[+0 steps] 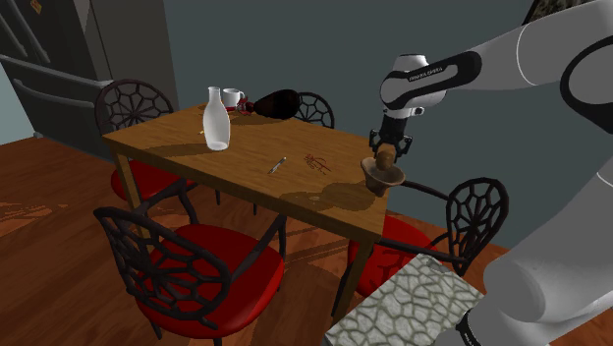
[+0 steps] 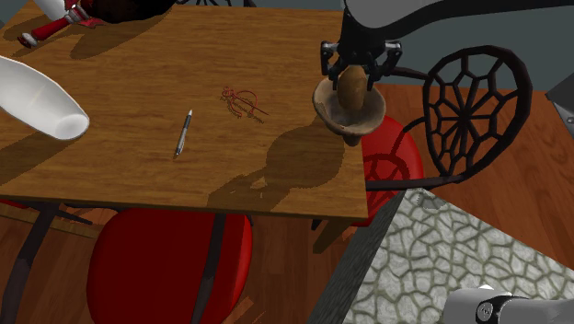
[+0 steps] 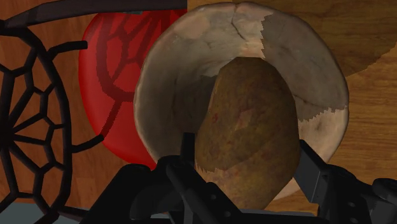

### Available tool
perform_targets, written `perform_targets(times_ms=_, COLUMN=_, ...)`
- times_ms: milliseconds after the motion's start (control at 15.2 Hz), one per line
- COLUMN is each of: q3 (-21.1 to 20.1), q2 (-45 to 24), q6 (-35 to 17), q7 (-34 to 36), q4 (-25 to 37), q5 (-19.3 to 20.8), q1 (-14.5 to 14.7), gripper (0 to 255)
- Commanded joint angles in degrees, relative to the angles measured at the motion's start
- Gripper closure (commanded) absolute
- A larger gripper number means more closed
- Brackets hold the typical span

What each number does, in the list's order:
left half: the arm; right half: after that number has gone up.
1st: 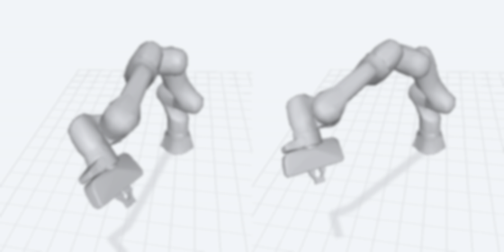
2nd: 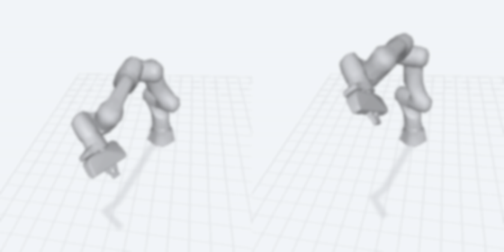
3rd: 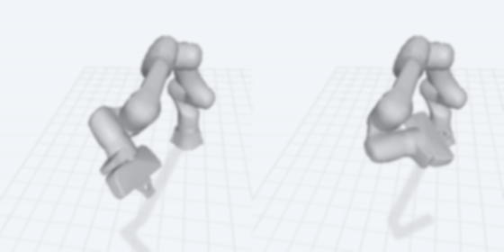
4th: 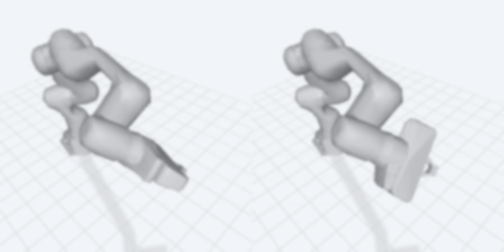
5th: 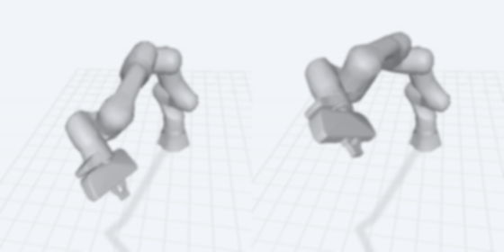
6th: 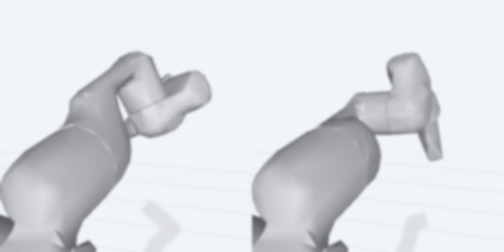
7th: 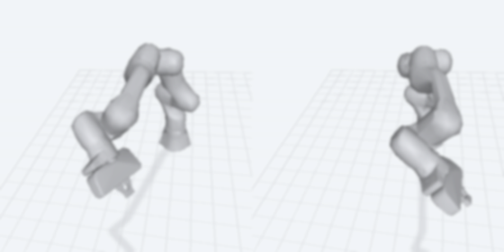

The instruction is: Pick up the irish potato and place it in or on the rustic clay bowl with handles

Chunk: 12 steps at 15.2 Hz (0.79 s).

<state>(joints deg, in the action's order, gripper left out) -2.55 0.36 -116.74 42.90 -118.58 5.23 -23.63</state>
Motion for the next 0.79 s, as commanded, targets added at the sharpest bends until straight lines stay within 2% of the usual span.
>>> perform_targets(times_ms=0, q3=0.0, q2=0.0, q6=0.0, q7=0.0, q4=0.0, q5=0.0, q1=0.0, gripper=255)
perform_targets(times_ms=132, q3=0.0, q2=0.0, q6=0.0, q7=0.0, q4=0.0, q5=0.0, q1=0.0, gripper=255)
perform_targets(times_ms=198, q3=0.0, q2=0.0, q6=0.0, q7=0.0, q4=0.0, q5=0.0, q1=0.0, gripper=0)
perform_targets(times_ms=528, q3=0.0, q2=0.0, q6=0.0, q7=0.0, q4=0.0, q5=0.0, q1=0.0, gripper=0)
perform_targets(times_ms=726, q3=-0.2, q2=1.4, q6=5.6, q7=-0.2, q4=4.2, q5=-0.3, q1=0.2, gripper=0)
